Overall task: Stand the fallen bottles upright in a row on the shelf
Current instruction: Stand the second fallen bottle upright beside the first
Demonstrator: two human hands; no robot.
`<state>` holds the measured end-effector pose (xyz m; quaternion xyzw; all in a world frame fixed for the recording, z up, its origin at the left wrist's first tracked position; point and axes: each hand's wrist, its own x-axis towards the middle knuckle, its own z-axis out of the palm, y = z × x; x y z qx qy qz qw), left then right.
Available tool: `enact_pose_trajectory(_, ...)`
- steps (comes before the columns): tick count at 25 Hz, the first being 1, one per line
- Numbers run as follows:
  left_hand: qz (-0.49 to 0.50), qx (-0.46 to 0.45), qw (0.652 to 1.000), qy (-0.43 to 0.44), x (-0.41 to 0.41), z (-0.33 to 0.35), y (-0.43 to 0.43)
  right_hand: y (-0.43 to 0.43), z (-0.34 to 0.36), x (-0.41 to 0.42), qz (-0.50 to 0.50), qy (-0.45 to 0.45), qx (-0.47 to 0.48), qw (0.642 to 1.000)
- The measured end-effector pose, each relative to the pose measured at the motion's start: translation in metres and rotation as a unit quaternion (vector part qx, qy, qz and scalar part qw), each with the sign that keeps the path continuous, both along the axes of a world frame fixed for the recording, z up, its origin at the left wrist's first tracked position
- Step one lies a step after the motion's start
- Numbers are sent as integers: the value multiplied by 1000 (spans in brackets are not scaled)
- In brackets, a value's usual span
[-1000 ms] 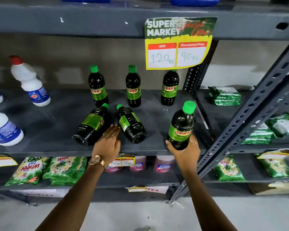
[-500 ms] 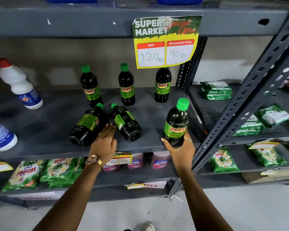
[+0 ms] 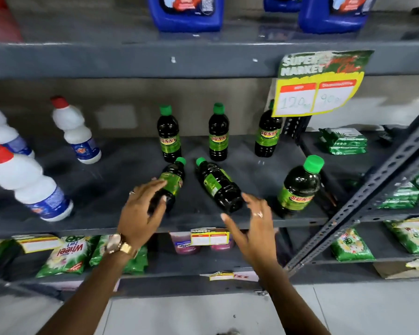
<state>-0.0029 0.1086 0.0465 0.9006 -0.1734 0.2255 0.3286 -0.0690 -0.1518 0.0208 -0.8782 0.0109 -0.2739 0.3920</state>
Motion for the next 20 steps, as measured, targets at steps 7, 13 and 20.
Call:
enact_pose_trajectory(7,64,83,969,226,88,-28,67,28,60,138,-10,462,-143,875)
enact_pose_trajectory(13,72,148,971,173,97,-56,64,23,21,136,-46,236,85,967)
enact_pose_trajectory(20,63,151,973,161,96,-53,63,41,3,140,-61,29,235,970)
